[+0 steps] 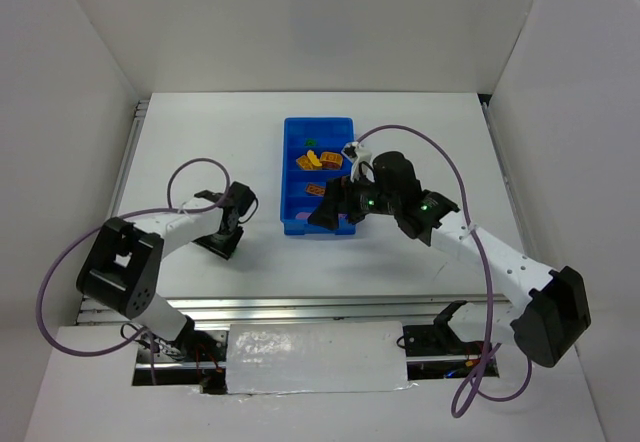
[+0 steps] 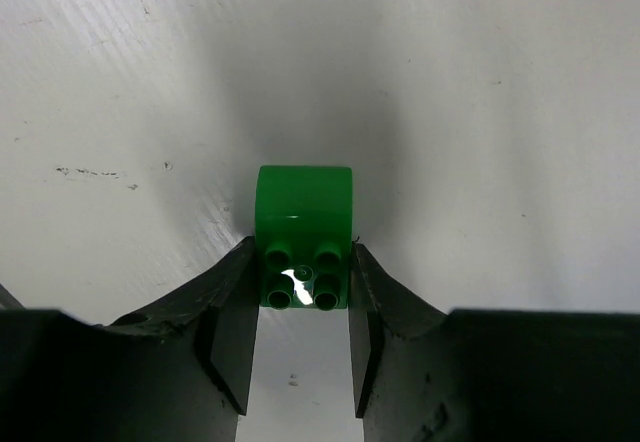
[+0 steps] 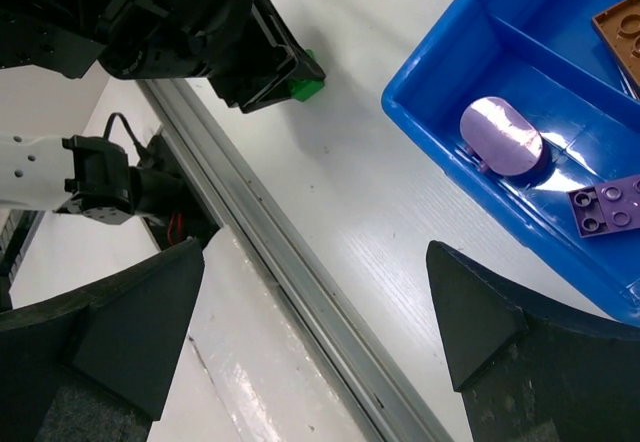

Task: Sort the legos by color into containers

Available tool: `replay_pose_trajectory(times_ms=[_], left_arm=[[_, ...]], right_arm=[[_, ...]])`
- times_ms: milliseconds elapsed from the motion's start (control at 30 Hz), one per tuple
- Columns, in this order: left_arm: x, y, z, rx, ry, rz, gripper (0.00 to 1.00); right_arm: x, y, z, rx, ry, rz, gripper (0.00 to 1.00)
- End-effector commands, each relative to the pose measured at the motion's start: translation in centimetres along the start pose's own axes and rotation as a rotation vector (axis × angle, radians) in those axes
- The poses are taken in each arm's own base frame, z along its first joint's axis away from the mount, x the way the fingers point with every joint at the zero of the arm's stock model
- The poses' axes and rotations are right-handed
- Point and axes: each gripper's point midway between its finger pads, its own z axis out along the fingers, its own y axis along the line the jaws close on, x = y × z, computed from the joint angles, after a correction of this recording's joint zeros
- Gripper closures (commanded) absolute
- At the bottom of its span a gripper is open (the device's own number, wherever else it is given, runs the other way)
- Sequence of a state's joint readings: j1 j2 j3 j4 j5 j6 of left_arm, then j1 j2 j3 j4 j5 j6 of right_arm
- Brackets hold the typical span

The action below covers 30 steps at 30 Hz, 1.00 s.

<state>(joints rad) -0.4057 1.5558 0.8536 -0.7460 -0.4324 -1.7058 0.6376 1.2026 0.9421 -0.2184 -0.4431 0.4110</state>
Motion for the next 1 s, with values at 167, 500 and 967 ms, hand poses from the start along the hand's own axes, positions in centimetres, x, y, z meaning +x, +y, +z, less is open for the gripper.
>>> replay_pose_trajectory(times_ms=[167,500,967], left_arm=[[-4.1,-4.5,-4.4,0.180,-0.121,0.096,1.00],[-6.5,-25.4,-24.7,1.243,-0.352,0.542,1.00],[2.5,-39.5,-19.3,1.465,-0.363,0.938,1.00]], right_arm=[[-1.3,1.2,-1.1,-0.021,-0.082,-0.042,0.00],[-4.3,1.1,-6.1,0.074,-0.365,0.082,0.00],[-0.9,3.4,-10.3,0.008,-0.302,0.066,0.00]])
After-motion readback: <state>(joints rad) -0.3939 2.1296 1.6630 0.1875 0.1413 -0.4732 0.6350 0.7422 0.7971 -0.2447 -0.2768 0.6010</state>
